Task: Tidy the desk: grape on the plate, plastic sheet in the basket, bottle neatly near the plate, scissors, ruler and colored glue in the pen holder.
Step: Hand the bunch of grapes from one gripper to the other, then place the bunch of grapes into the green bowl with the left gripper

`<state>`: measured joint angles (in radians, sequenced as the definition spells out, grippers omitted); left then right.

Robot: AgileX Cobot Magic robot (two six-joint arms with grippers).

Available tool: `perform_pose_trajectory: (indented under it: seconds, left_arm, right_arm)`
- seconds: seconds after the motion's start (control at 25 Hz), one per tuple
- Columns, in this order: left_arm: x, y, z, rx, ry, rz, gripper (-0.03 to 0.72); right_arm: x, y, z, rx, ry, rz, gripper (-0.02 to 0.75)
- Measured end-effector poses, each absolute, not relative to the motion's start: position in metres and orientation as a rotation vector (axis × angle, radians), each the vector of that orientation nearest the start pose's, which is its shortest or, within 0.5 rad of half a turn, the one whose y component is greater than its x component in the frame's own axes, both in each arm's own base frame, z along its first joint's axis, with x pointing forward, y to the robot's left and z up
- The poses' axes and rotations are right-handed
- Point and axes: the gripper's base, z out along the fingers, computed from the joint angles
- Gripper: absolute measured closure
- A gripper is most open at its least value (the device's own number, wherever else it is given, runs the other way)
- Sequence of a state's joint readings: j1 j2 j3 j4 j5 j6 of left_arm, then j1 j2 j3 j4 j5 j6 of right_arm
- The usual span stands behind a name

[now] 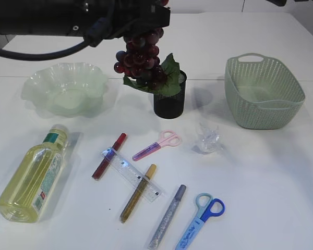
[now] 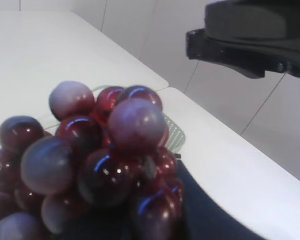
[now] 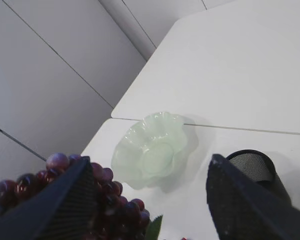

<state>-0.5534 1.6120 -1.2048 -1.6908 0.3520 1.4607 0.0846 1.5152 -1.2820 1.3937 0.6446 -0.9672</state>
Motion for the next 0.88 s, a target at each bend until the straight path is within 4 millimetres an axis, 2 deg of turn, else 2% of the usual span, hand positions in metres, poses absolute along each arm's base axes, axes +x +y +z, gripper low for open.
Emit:
perform_pose_trajectory:
  seconds: [0.32,0.72,0.88]
  left_arm:
    - [0.323,-0.191,0.314,0.429,1.975,-0.834,0.583]
    - [0.326,-0.151,0.295,0.486,2.259,-0.772,0.583]
    - [0.329,-0.140,0.304,0.508,2.345,-0.683,0.583]
  right_arm:
    - [0.337,0.081,0.363,-0.312,1.955,0.773,0.190]
    - [0.334,0.077,0.352,-0.363,2.068,0.682,0.190]
    - [0.332,0.075,0.347,-0.373,2.127,0.654,0.190]
